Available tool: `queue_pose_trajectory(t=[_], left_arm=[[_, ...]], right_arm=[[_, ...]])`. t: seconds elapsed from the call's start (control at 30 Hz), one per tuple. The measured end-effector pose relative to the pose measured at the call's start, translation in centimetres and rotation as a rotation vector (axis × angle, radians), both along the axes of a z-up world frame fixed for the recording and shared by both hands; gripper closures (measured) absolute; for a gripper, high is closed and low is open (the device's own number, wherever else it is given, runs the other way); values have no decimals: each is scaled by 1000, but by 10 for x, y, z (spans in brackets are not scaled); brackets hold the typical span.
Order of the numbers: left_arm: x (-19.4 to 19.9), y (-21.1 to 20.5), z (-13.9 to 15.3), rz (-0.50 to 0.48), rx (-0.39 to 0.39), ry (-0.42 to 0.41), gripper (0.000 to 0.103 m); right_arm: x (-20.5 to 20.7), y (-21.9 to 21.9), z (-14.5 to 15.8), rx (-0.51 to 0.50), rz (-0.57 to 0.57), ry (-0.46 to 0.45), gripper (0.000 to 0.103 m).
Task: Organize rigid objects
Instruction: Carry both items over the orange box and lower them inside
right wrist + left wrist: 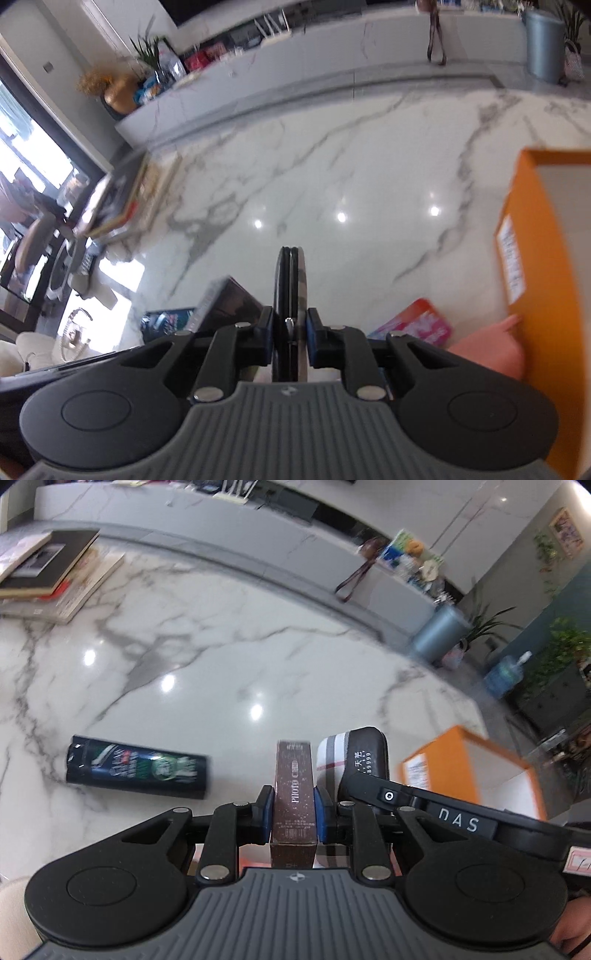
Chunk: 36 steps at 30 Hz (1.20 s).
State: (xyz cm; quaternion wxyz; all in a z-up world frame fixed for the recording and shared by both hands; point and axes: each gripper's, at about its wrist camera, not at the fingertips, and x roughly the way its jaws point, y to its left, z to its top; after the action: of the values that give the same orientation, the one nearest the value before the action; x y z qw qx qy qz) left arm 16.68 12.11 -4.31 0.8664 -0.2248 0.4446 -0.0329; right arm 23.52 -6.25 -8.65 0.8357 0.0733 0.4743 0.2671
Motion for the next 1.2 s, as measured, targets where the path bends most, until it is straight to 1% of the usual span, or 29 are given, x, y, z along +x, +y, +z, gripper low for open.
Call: queue_pose_trajectory(t=[0.1,0.17,0.3,0.43,0.53,0.63,0.7,0.77,0.87,1.03,1.2], left_arm=[[-2,-21,20,-19,-6,-41,78],[-1,-37,30,-36,-4,-66,78],[3,-72,48,-95,-13,-109,78],[17,-111,55,-170,-34,-107,78],[32,-144,55,-223,-59,-94,78],[48,-175,50,-265,-65,-79,78],[57,-195,42,-285,-57,-53,78],[68,-219,31,-310,-26,-18,78],[87,-249,14,-331,44,26,78],[109,-280,-15,-330,117,88,78],[124,-290,-37,-303,187,150,78]], right_arm=[[-9,-22,23,23,-15,-61,86],[-14,-38,36,20,-31,-101,86],[-23,-80,59,18,-89,-172,86],[-31,-132,75,33,-173,-216,86],[-31,-170,78,33,-224,-224,86],[-28,-204,75,22,-260,-220,86],[-23,-228,71,4,-294,-205,86],[-17,-248,63,-16,-335,-186,86],[-6,-268,49,-38,-381,-156,86],[12,-286,23,-55,-395,-100,86],[28,-291,3,-60,-379,-60,85]])
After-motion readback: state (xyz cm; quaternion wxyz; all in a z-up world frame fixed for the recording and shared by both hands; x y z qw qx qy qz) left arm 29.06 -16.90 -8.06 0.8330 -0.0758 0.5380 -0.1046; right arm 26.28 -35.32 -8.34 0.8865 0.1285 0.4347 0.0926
